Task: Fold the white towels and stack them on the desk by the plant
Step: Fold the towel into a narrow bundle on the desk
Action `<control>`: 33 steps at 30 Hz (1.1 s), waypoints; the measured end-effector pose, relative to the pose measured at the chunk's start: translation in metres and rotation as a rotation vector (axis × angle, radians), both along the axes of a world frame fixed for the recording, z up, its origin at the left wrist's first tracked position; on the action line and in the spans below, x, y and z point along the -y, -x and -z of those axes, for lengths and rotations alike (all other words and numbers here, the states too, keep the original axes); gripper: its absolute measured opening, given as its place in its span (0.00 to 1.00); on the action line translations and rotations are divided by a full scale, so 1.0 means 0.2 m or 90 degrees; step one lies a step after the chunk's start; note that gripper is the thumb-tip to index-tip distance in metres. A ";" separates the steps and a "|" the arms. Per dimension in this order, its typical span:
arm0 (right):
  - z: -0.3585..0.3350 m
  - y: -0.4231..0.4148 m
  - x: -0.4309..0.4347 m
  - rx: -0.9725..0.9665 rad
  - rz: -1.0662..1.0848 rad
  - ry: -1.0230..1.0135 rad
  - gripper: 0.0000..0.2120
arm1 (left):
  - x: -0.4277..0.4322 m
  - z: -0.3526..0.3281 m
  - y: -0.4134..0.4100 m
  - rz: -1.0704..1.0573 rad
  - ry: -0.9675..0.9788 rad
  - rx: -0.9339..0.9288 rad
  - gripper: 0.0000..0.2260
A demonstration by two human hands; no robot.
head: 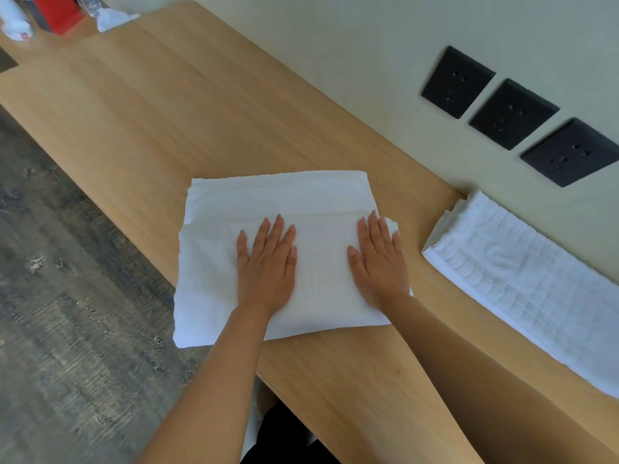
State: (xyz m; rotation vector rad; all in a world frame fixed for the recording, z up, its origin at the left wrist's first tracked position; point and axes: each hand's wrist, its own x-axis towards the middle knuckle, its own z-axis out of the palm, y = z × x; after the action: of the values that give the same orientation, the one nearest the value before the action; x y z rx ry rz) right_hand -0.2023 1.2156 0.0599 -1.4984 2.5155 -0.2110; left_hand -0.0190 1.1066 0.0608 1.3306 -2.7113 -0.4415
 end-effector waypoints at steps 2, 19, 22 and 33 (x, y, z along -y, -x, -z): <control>-0.02 -0.02 0.02 -0.021 0.011 0.008 0.33 | 0.00 0.00 -0.01 -0.004 -0.013 -0.017 0.30; 0.00 -0.26 0.12 0.007 -0.146 -0.002 0.26 | 0.16 -0.01 -0.39 -0.026 0.017 0.089 0.26; -0.01 -0.26 0.12 -0.001 -0.145 -0.011 0.27 | 0.19 0.00 -0.43 -0.066 -0.024 0.083 0.25; -0.09 -0.25 -0.05 0.092 -0.276 -0.071 0.36 | -0.11 -0.07 -0.33 0.111 -0.002 0.112 0.41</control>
State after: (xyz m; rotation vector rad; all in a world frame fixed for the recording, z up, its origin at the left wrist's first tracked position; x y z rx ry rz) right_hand -0.1518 1.2258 0.0776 -1.8572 1.9976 -0.1031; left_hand 0.0477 1.1278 0.0743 1.1919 -2.9857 -0.3572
